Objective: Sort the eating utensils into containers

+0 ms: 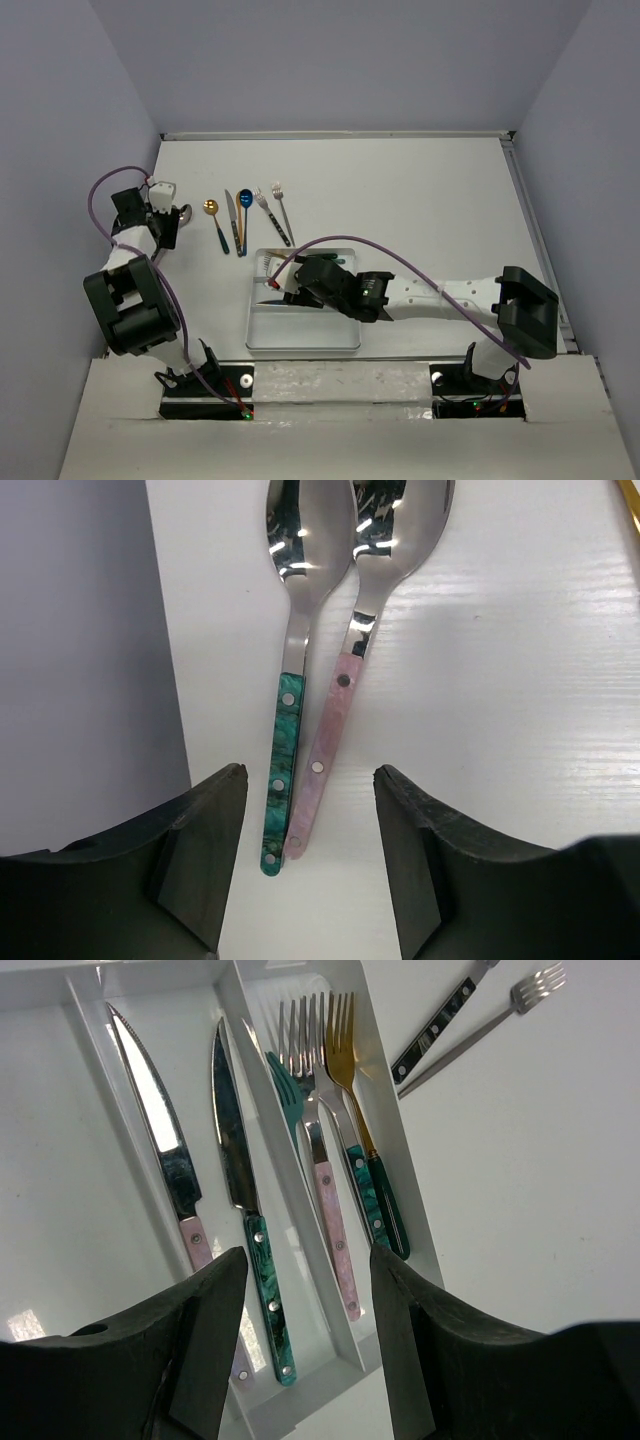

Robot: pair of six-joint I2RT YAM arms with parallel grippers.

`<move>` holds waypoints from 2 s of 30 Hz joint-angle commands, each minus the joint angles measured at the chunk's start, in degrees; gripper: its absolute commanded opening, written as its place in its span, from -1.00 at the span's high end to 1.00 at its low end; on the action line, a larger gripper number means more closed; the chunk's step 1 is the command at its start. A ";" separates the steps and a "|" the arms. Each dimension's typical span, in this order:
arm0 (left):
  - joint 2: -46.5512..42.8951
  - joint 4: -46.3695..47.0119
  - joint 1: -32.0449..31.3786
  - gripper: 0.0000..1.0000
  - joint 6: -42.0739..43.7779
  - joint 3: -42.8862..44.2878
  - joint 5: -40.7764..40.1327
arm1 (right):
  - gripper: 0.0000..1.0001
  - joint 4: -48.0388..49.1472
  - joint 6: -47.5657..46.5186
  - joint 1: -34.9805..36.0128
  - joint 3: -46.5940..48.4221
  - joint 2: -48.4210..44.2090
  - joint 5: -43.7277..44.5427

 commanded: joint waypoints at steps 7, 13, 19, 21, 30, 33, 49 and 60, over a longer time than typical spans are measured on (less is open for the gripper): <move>5.35 0.13 1.50 -0.26 -0.58 4.86 -2.81 | -0.16 0.71 0.75 -0.45 0.25 -0.85 0.49; 8.00 2.42 1.50 -0.23 -1.11 4.69 -4.75 | -0.16 0.80 1.01 -0.45 -0.18 -0.58 0.32; 9.05 2.86 1.50 -0.17 -1.28 4.86 -4.75 | -0.16 0.80 1.19 -0.45 -0.62 -0.67 -0.12; 8.96 2.86 1.50 -0.14 -1.19 4.95 -4.40 | -0.16 0.71 1.10 -0.45 -0.63 -0.58 -0.21; 4.22 0.22 2.47 -0.13 -1.81 6.44 0.43 | -0.16 0.62 0.92 -0.45 -0.45 0.47 -0.12; 4.30 0.04 2.56 -0.14 -1.90 7.23 0.43 | -0.16 0.54 0.84 -0.45 -0.27 0.65 -0.12; 11.51 2.50 2.64 -0.13 -2.16 8.03 -2.73 | -0.16 0.27 0.92 -0.45 -0.80 0.65 -0.03; 15.64 0.66 2.64 0.22 -0.76 7.23 0.08 | -0.16 -0.17 0.66 -0.45 -0.10 1.00 0.23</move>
